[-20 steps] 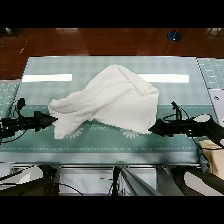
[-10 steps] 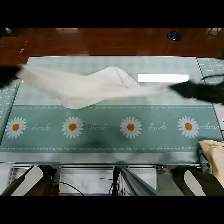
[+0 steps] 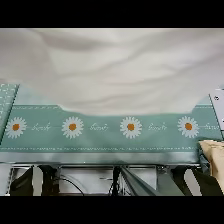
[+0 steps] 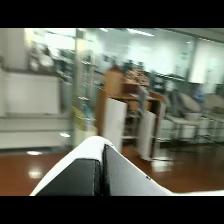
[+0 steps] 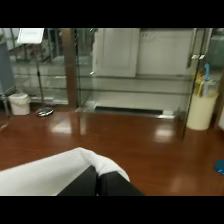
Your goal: Fold the shirts.
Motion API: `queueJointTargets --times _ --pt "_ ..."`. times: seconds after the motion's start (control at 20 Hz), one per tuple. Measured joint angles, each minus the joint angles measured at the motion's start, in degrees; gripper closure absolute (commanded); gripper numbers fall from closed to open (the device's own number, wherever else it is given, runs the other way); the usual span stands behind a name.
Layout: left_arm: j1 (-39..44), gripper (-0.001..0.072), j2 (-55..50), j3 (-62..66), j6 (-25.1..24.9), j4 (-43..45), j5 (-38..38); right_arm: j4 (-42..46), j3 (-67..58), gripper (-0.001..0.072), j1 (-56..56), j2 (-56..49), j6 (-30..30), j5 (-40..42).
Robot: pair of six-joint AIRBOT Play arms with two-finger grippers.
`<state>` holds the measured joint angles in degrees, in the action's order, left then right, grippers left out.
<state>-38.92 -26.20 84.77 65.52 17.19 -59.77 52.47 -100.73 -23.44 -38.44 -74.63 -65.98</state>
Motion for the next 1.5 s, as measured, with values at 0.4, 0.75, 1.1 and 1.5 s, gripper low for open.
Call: queueJointTargets --times 0.4,0.75,1.1,1.5 --pt "0.0 0.0684 7.3 9.1 16.2 27.8 -18.6 29.2 -7.7 0.0694 9.2 3.1 -4.6 -25.6" --pt "-0.1 0.0686 6.2 -7.5 17.1 29.0 -26.4 34.4 3.6 0.0695 16.0 -5.3 -7.1 -32.3" --pt "2.7 0.0686 -7.5 -17.4 13.3 27.9 -20.7 29.2 9.2 0.0695 16.8 -23.3 -7.7 -20.6" --pt "26.6 0.0686 -33.1 -18.6 15.6 37.3 6.6 25.2 9.8 0.0694 16.9 -40.7 -6.4 -4.1"
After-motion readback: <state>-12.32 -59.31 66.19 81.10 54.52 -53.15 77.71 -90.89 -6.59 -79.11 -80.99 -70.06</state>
